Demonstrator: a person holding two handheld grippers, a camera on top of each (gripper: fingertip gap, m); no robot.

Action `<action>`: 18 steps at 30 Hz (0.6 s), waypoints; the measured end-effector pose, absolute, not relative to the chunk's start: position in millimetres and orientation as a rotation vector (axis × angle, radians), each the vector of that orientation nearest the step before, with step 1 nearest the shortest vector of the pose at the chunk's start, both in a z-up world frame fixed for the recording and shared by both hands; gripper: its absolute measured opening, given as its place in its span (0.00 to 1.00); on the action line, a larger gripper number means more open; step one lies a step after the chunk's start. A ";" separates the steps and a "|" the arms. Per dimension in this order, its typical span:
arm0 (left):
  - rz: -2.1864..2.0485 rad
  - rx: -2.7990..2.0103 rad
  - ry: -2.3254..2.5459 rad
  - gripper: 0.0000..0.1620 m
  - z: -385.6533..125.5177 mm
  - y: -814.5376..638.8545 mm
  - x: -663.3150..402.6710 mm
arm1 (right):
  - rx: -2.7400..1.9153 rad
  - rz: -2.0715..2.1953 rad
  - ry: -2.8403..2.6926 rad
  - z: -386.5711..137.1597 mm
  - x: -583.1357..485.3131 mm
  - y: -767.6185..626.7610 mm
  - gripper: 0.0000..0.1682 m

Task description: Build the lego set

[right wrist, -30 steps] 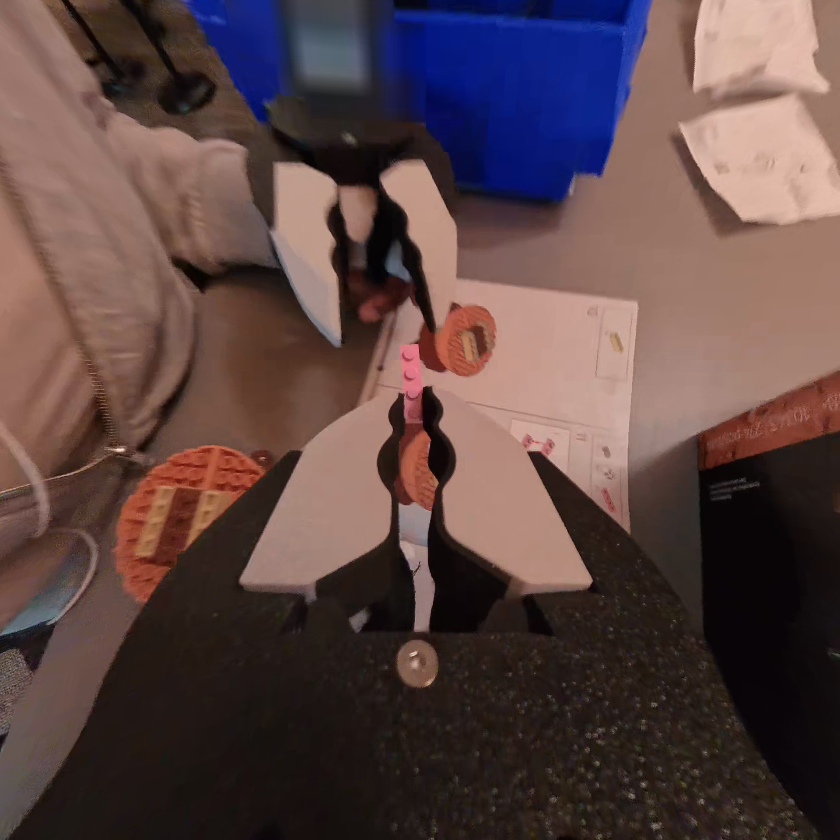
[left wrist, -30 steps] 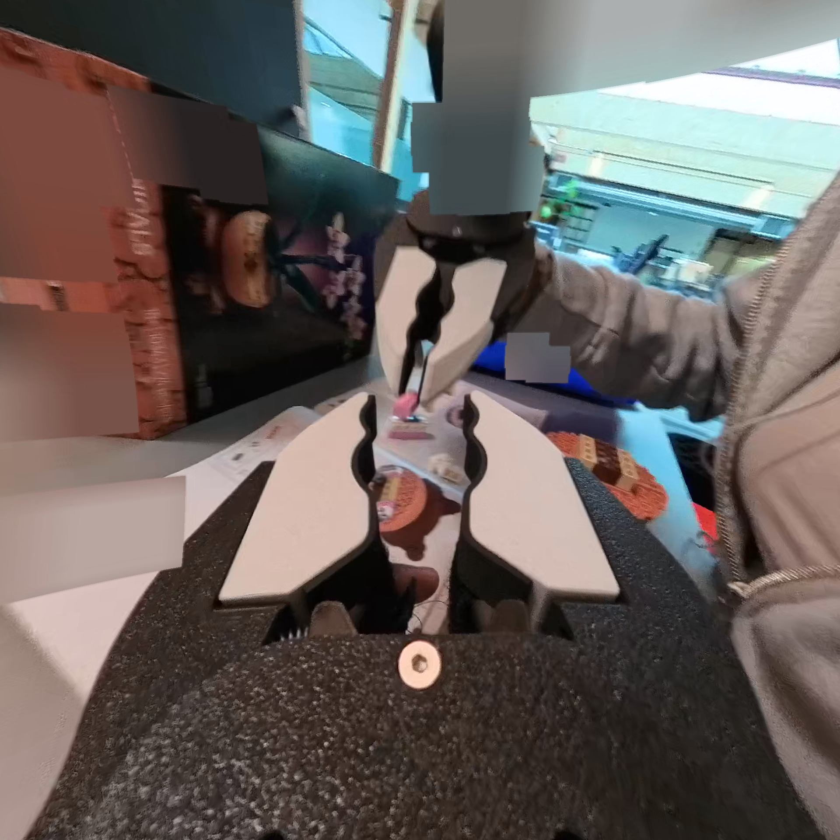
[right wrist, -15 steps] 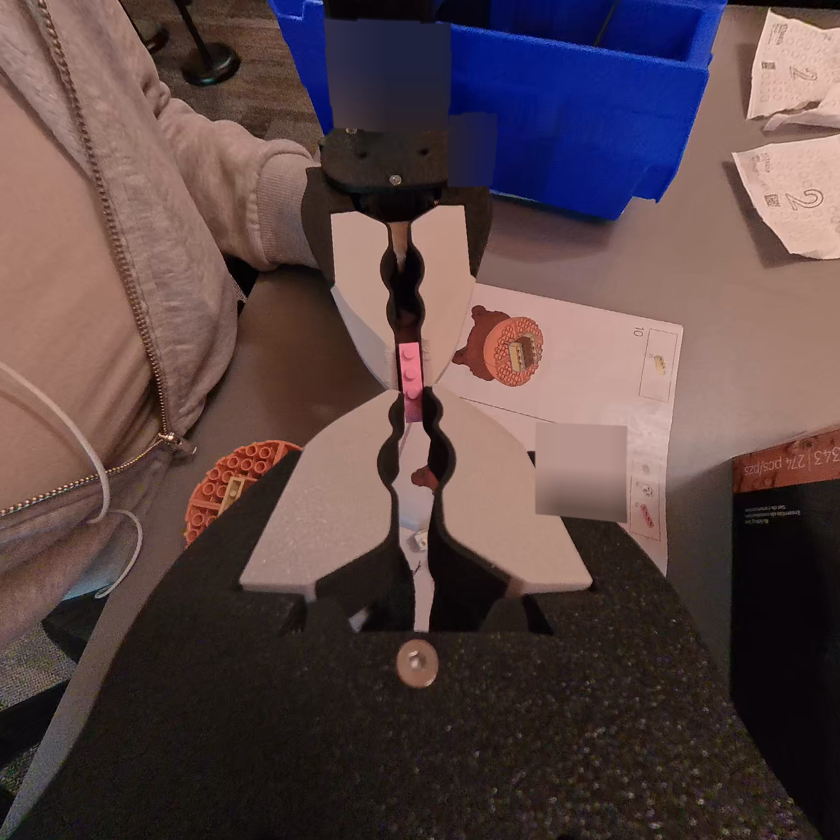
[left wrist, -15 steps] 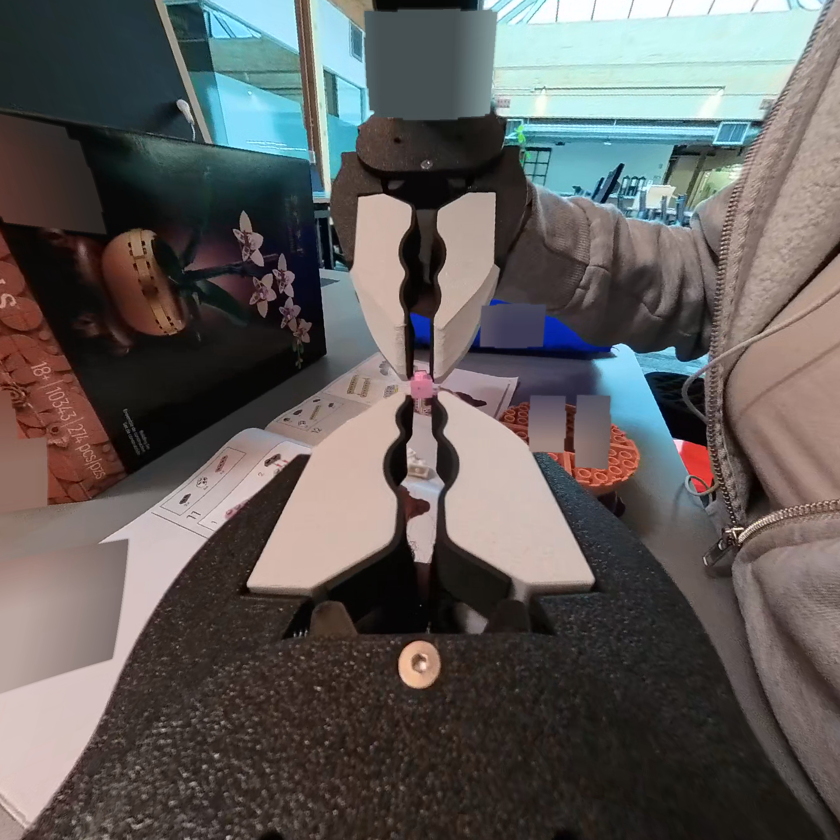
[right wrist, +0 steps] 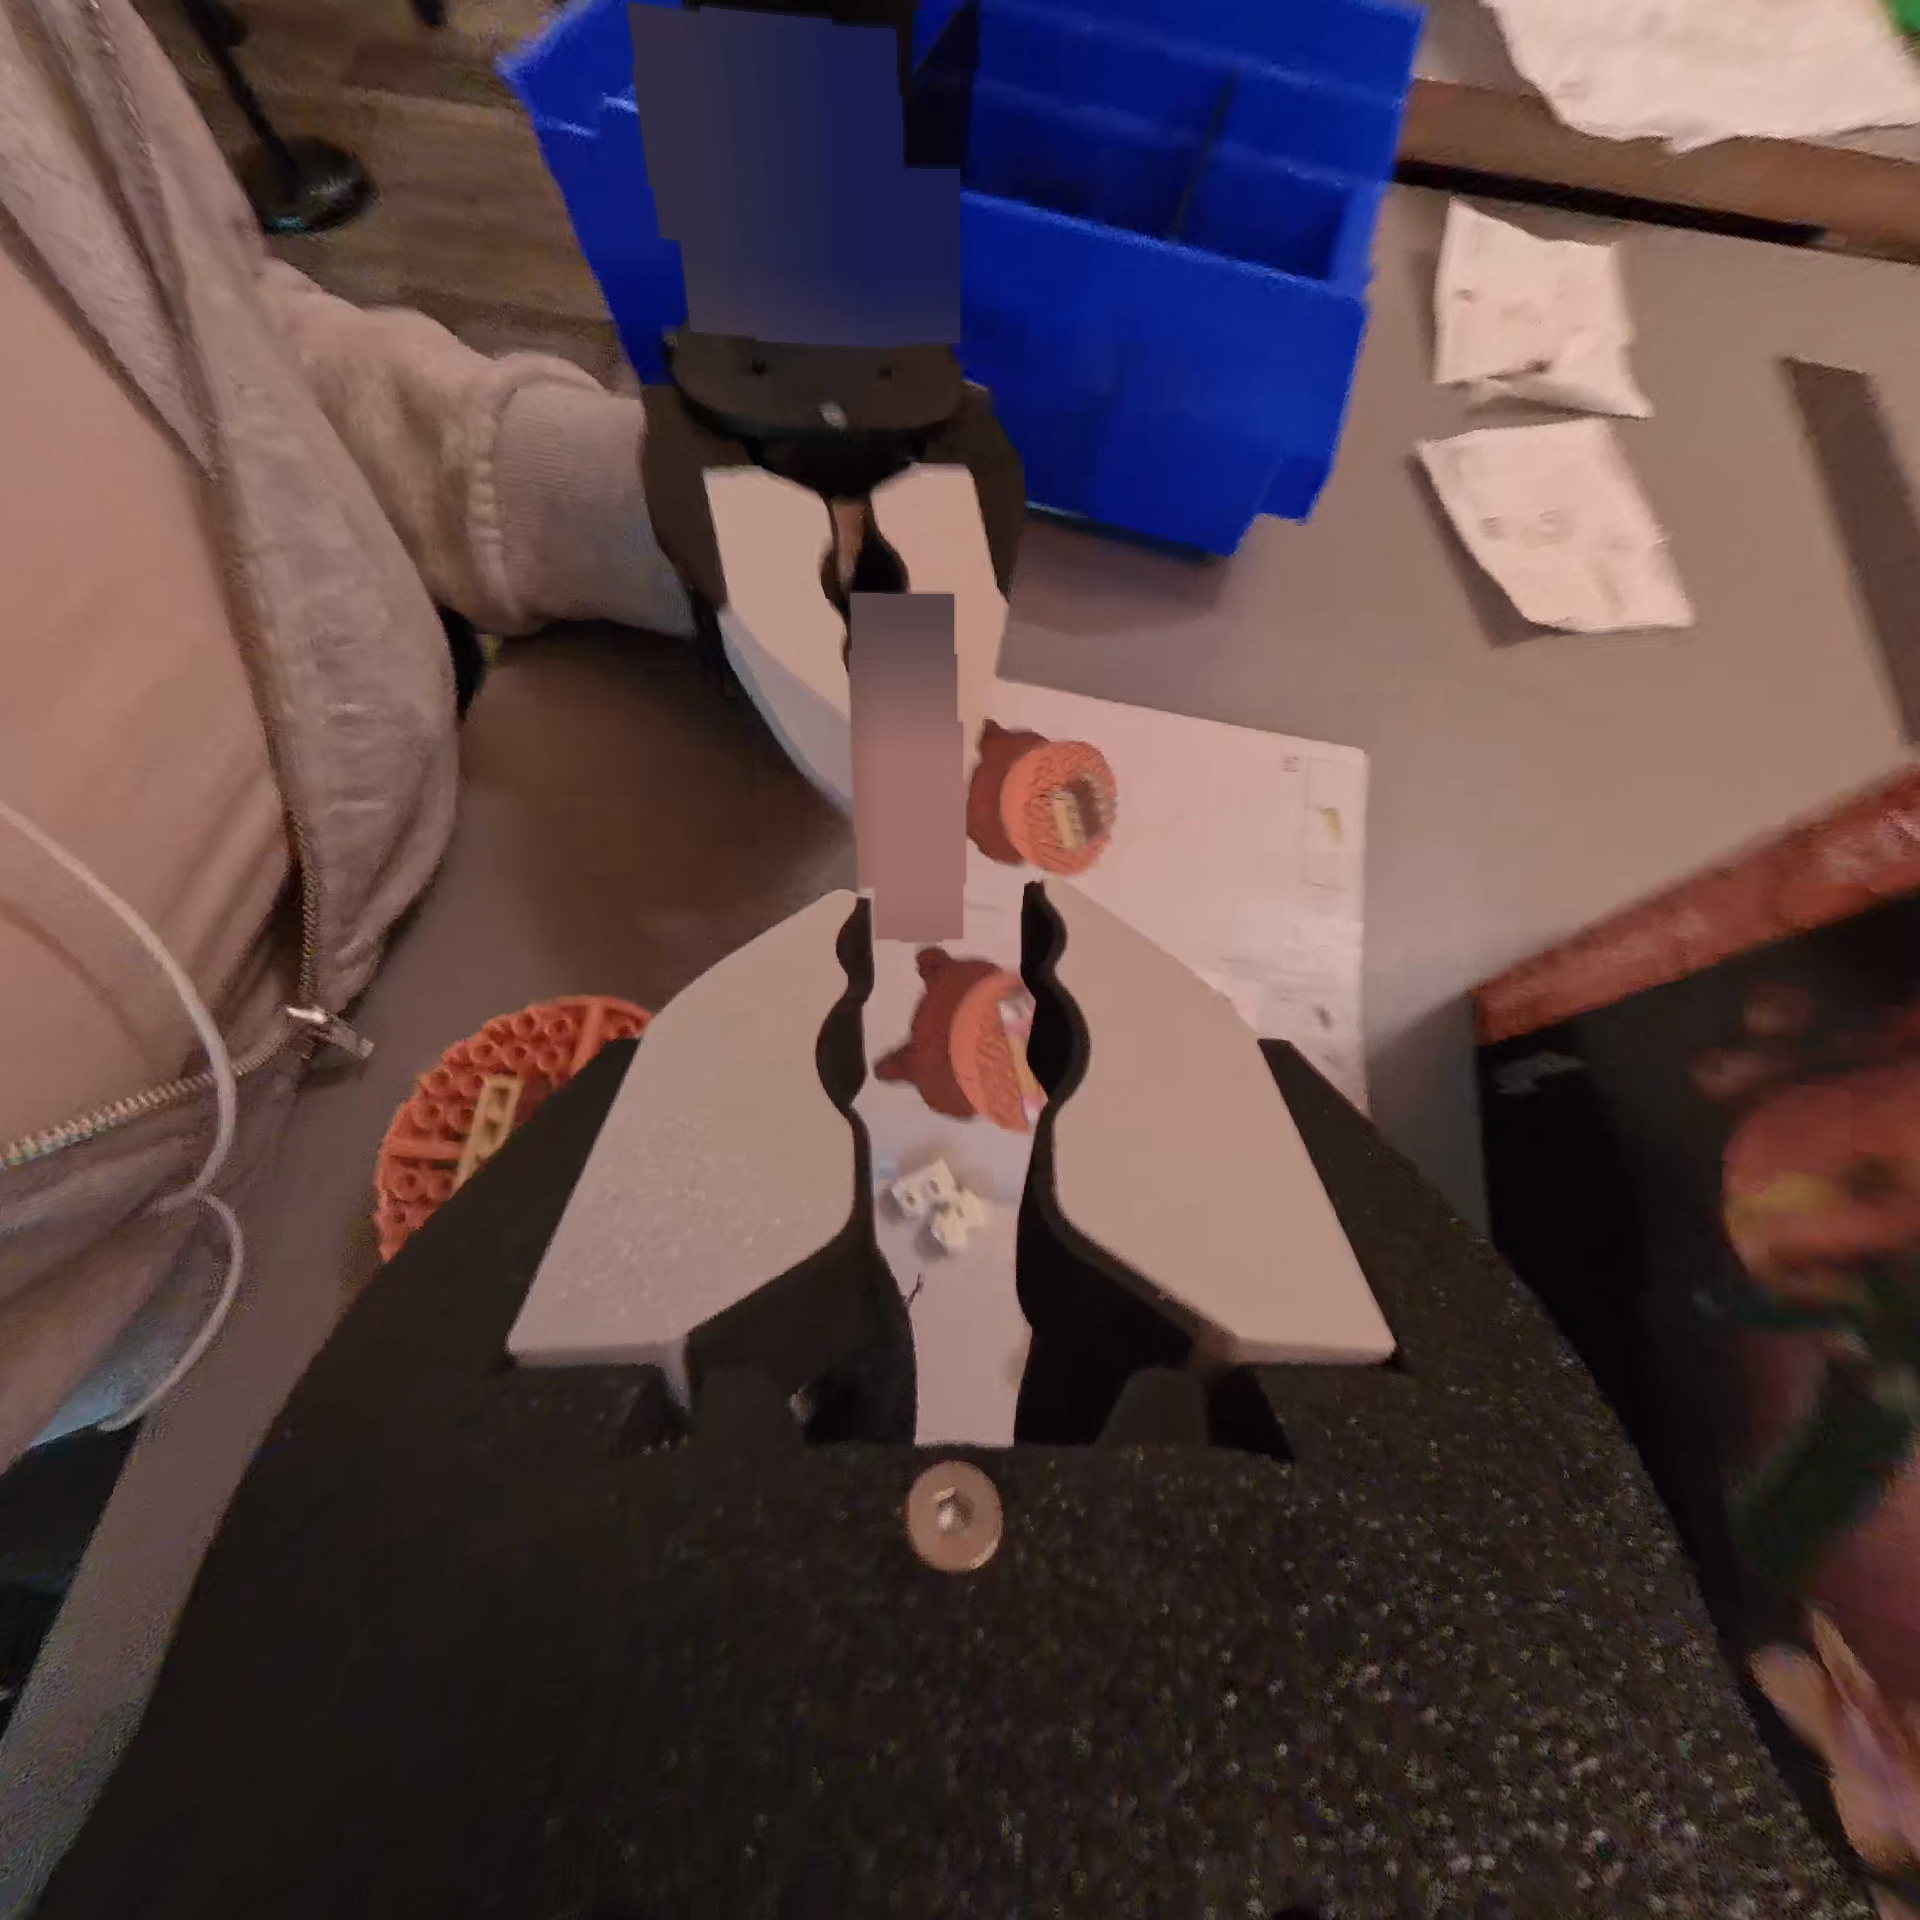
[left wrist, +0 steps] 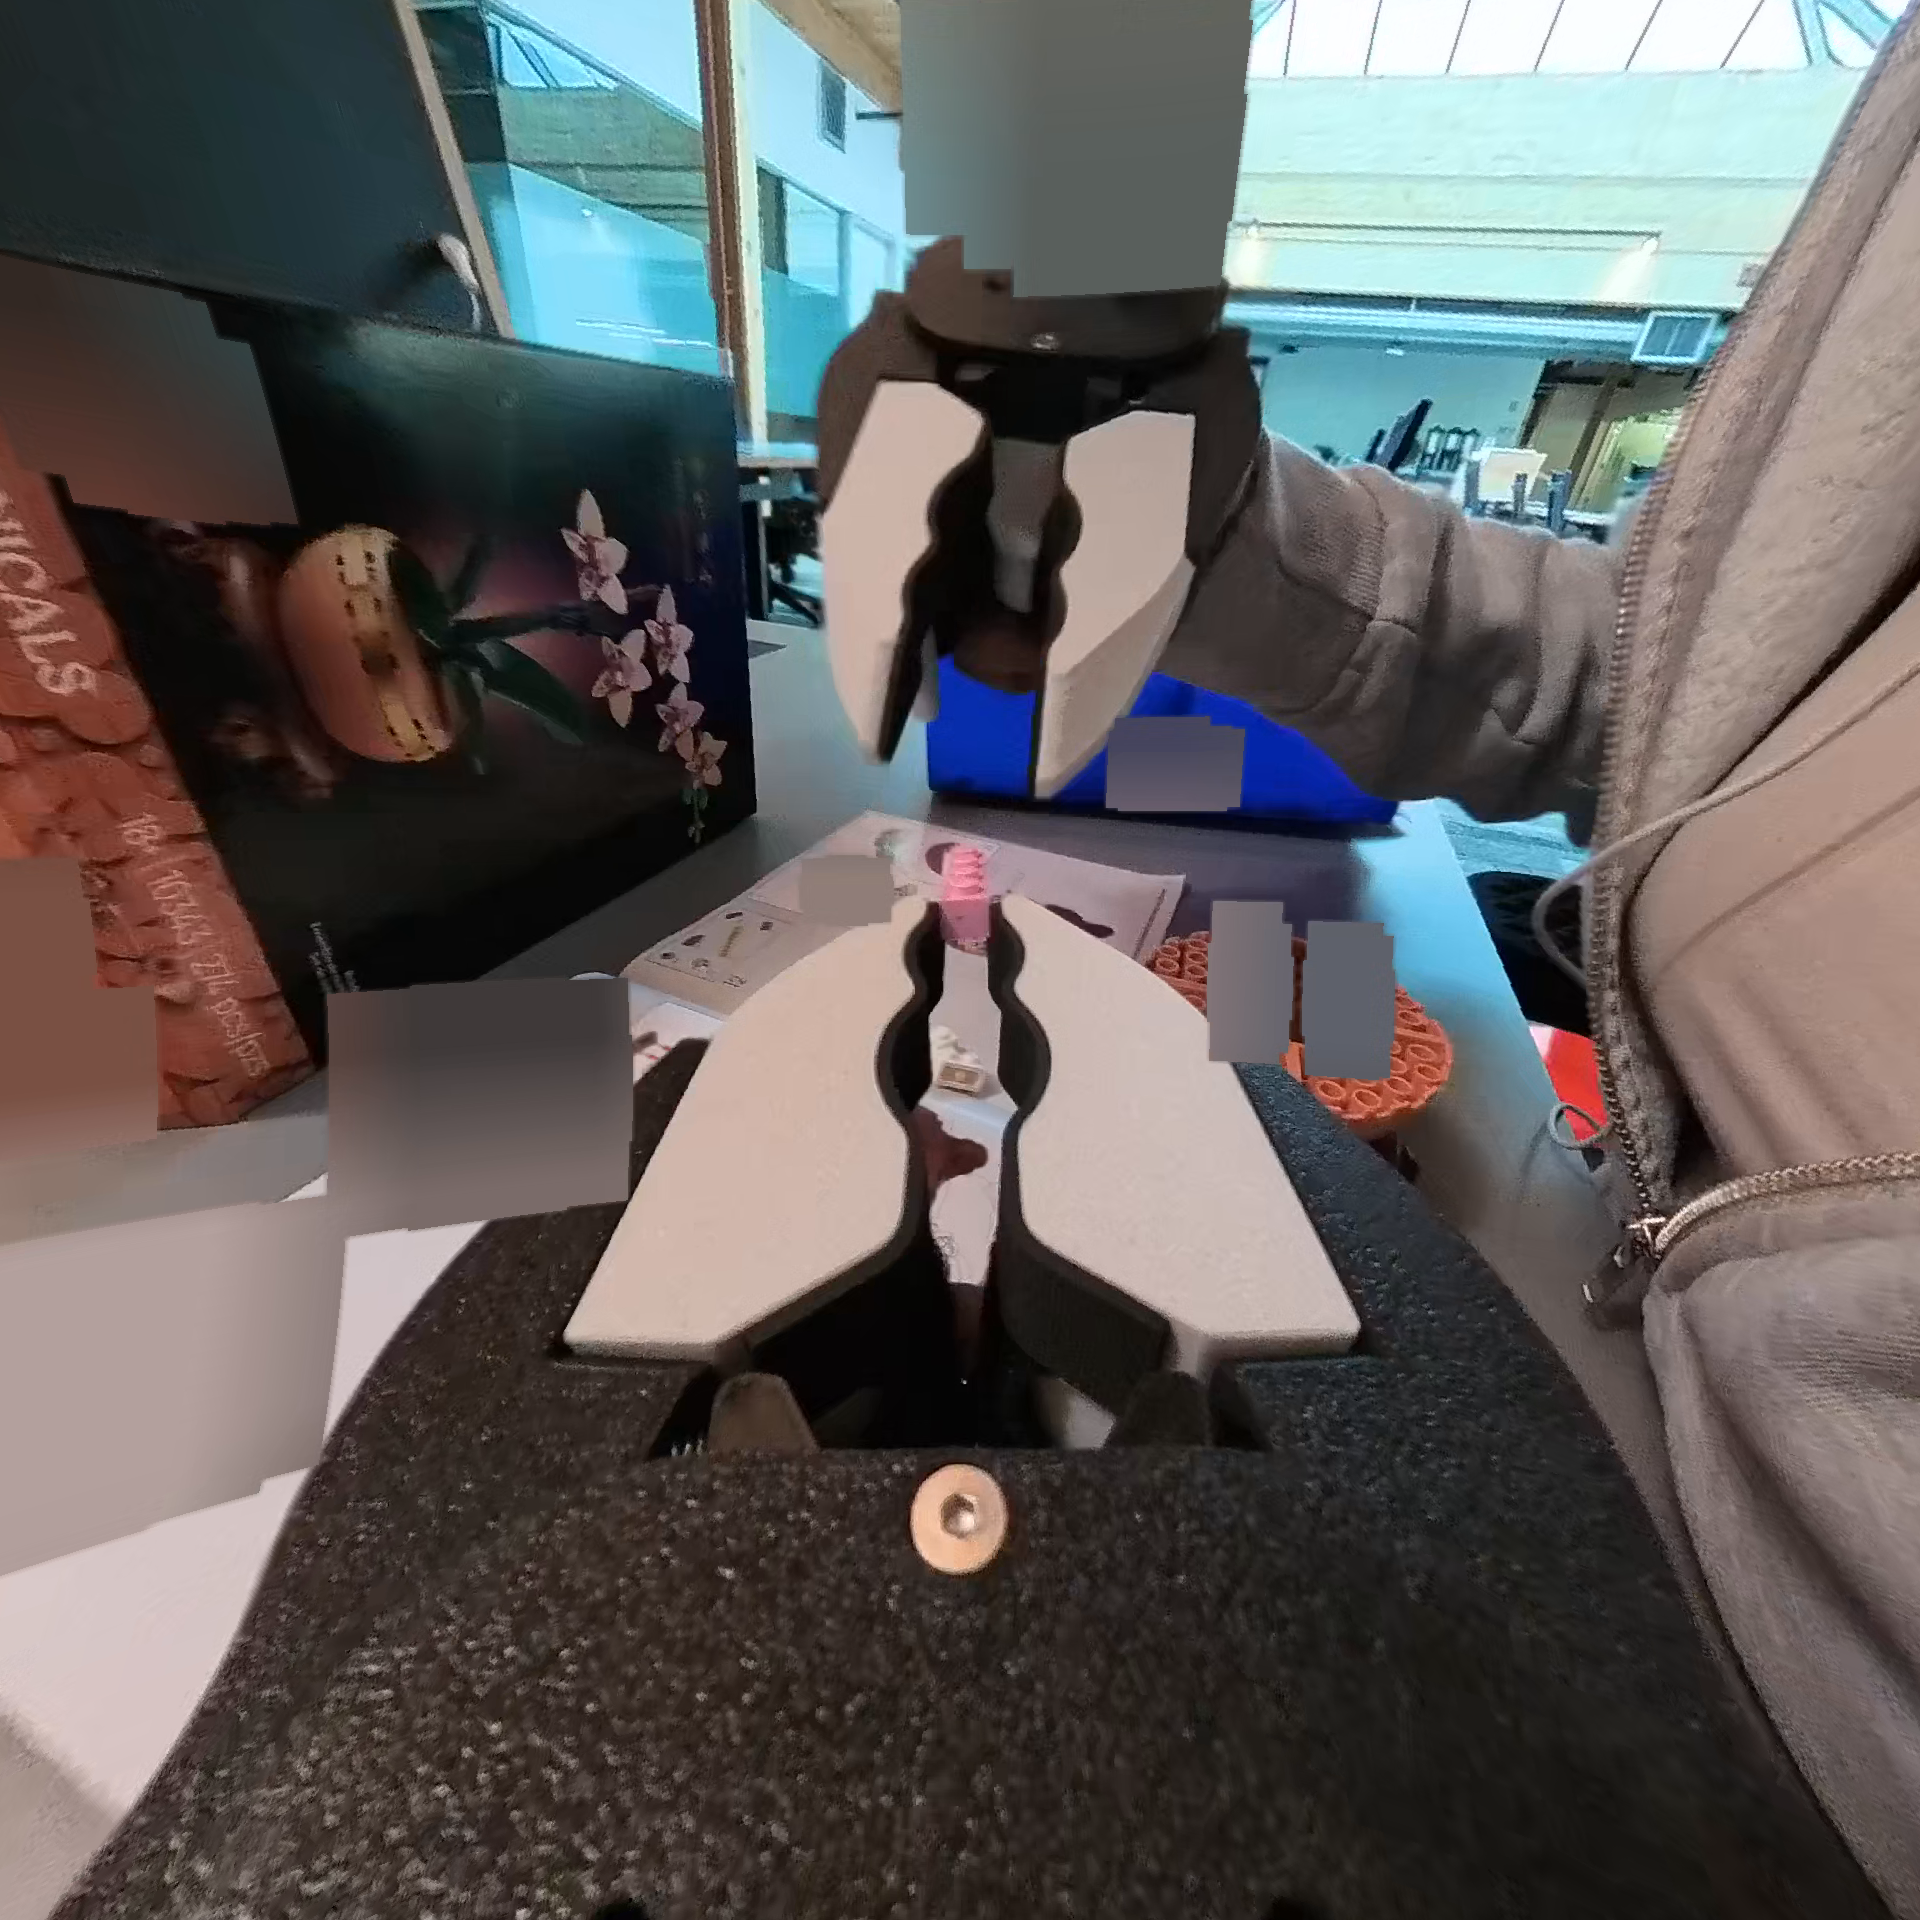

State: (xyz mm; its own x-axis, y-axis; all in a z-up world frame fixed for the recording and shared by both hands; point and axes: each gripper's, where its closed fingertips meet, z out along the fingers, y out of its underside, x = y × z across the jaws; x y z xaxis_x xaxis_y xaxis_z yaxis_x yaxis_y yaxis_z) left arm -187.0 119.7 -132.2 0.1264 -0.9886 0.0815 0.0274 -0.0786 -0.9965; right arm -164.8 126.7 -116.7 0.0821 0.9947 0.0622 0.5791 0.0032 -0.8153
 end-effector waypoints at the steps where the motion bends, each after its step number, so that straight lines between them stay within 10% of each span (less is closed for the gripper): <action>1: -1.174 -1.312 1.056 0.04 -131.1 121.3 -189.7 | -1.687 0.690 -1.575 -121.5 -152.9 128.2 0.16; 18: -1.110 -1.350 1.030 0.04 -140.2 132.6 -192.5 | -2.313 0.598 -1.095 -225.4 -109.6 130.8 0.04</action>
